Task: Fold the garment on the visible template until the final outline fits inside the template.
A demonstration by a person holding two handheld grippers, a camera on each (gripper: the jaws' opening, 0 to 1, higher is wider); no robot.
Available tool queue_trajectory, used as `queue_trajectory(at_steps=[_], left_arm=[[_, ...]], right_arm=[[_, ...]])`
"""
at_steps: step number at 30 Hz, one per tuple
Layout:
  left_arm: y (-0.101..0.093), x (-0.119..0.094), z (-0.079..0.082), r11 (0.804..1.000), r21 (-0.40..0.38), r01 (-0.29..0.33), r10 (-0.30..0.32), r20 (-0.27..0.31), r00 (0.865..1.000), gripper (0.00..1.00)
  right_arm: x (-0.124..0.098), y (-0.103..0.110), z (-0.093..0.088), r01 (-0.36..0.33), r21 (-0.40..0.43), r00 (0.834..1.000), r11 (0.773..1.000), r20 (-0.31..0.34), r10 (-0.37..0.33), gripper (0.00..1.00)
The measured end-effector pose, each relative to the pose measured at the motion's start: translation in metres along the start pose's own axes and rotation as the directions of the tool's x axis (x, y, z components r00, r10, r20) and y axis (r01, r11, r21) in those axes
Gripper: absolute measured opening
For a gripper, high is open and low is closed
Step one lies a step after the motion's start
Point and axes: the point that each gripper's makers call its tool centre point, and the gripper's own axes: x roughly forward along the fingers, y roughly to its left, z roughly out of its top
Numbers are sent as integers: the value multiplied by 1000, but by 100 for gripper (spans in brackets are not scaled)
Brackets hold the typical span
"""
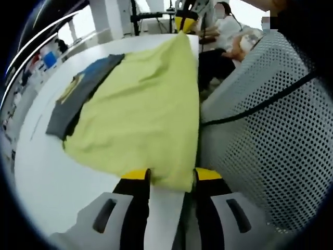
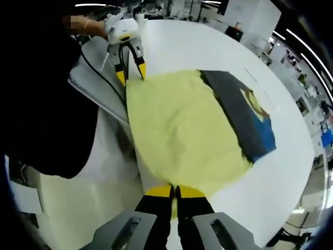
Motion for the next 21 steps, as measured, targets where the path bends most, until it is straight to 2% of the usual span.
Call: queue_trajectory(at_steps=[3, 4, 6, 9, 16, 18, 19, 21], left_arm=[[-1, 4, -3, 996, 89, -4, 6, -25, 1000, 30], [0, 5, 2, 993, 115, -17, 17, -1, 1000, 30], [-2, 4, 1, 995, 94, -13, 13, -3, 1000, 29], [1, 3, 2, 999, 47, -11, 10, 22, 1000, 26], [-3, 2, 2, 1000, 31, -3, 2, 33, 999, 21], [-3, 2, 3, 1000, 6, -2, 2, 32, 999, 20], [-6, 2, 3, 999, -35, 18, -17, 34, 999, 18], [-6, 1, 6, 997, -65, 38, -35, 47, 998, 2]], right_arm=[[0, -1, -1, 4, -1, 1000, 1000, -1, -4, 0], [0, -1, -1, 4, 1, 1000, 1000, 0, -4, 0], [0, -1, -1, 4, 4, 1000, 1000, 0, -4, 0], [1, -1, -2, 4, 5, 1000, 1000, -3, -4, 0], [2, 0, -3, -2, 11, 1000, 1000, -2, 2, 0], [3, 0, -4, -2, 11, 1000, 1000, -3, 2, 0], [3, 0, -4, -2, 11, 1000, 1000, -5, 2, 0], [3, 0, -5, -3, 11, 1000, 1000, -6, 3, 0]])
